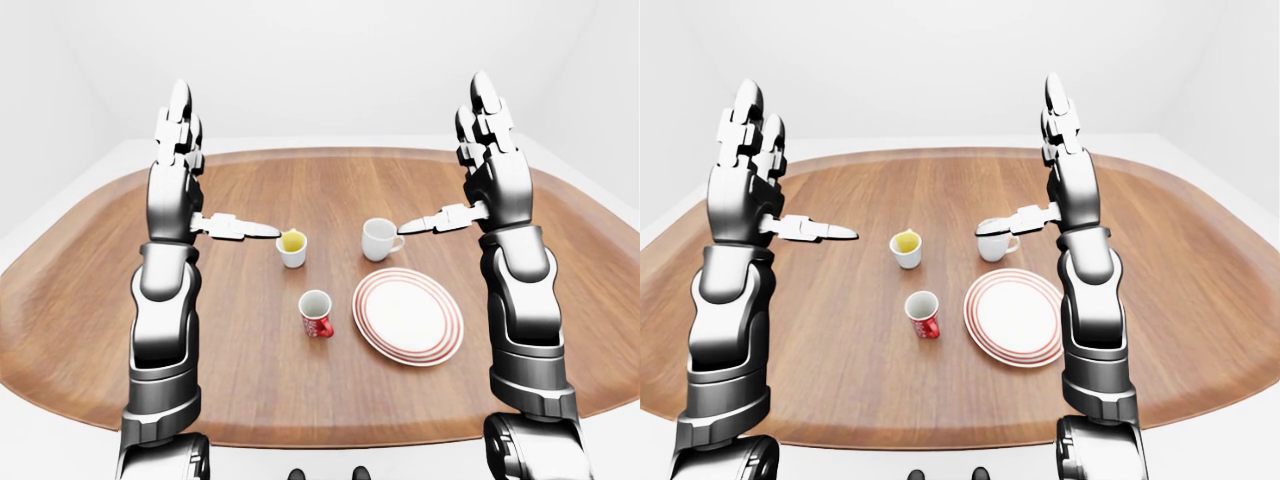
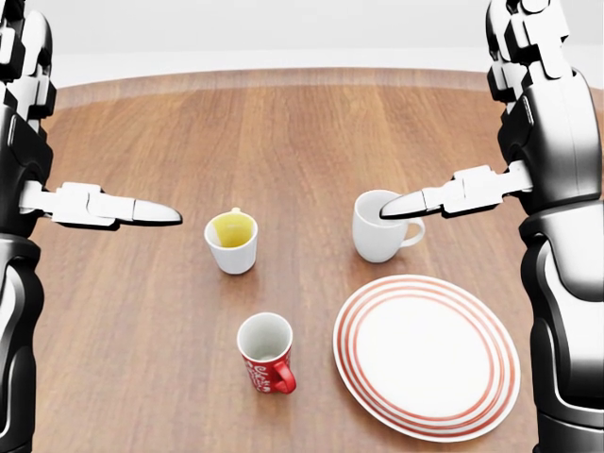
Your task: Pick up the red mug and put it on the plate
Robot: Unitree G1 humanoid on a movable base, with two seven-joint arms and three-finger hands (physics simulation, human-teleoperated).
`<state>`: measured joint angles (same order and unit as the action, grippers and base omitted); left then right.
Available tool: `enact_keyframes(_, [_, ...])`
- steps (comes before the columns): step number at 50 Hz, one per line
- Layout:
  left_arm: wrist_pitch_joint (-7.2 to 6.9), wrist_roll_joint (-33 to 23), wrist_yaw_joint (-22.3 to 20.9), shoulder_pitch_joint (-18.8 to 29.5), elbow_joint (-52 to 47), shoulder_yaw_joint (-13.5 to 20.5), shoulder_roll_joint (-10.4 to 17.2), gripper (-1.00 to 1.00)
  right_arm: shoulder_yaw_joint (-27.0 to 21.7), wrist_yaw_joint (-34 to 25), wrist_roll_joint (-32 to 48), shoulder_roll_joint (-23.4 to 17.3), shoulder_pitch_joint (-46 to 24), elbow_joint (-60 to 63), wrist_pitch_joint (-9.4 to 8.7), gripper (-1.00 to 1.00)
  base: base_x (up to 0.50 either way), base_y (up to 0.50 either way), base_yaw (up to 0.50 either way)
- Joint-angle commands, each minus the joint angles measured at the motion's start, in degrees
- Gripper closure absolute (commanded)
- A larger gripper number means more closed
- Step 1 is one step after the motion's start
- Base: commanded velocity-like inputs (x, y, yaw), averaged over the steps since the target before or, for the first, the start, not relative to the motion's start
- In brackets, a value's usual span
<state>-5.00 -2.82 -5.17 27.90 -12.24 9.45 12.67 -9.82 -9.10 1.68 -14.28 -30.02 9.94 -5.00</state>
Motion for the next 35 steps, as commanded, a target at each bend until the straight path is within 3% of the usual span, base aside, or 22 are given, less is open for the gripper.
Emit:
enact_keyframes(1, [0.00, 0.02, 0.19, -0.20, 0.29, -0.29, -0.32, -1.00, 0.03, -0.10, 0.03, 0.03, 0.28, -0.08, 0.00, -1.00, 0.18, 0.00, 0.00])
enact_keyframes(35, [0.00, 0.47, -0.09, -0.97, 0.11, 0.45, 0.15, -1.00, 3.25, -4.17, 6.58, 0.92, -1.03, -2.12, 0.00, -1.00, 0.04, 0.00, 0.00])
